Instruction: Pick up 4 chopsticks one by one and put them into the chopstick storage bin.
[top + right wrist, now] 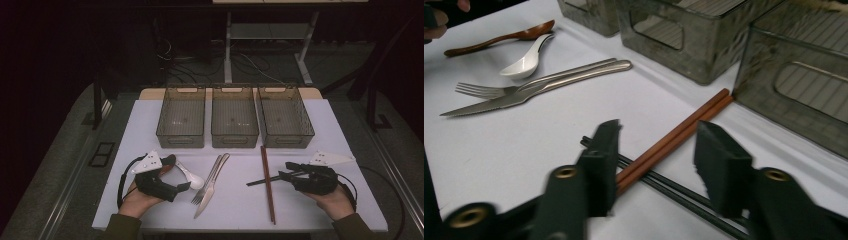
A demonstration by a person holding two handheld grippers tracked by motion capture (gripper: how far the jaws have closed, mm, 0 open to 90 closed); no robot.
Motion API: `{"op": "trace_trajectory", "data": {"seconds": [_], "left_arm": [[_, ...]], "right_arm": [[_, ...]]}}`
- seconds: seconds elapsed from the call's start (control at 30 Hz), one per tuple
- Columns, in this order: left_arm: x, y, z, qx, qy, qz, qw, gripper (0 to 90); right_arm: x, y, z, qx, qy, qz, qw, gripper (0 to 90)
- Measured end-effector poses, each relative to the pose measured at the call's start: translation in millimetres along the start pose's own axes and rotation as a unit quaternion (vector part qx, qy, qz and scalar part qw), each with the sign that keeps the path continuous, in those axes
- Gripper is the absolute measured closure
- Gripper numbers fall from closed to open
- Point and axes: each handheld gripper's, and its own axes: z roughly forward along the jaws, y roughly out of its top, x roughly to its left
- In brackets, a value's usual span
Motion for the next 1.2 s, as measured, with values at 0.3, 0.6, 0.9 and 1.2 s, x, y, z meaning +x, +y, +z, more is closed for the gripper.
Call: {"op": "trace_trajectory", "data": {"seconds": [0.3, 0.6, 0.9, 1.2], "left_arm": [[-0.2, -0.4, 0.8, 0.001, 0.0, -0.003, 1.0, 0.0], [-0.4, -0.9, 2.1, 0.004, 0.001, -0.004, 1.0, 0.0], [0.3, -1.3, 1.2, 0.001, 0.0, -0.004, 1.0, 0.0], [0.0, -1.6, 1.5, 0.001, -0.002, -0.006, 1.0, 0.0]], "right_arm": [[11.1, 6.0, 25.1, 0.052, 0.034, -0.011, 0.998, 82.6], [22.1, 0.6, 39.9, 0.104, 0.061, -0.032, 0.9922, 89.7], [38.9, -4.5, 50.2, 0.136, 0.068, -0.056, 0.9868, 89.6], [43.9, -8.1, 54.2, 0.158, 0.07, -0.066, 0.9826, 89.6]]}}
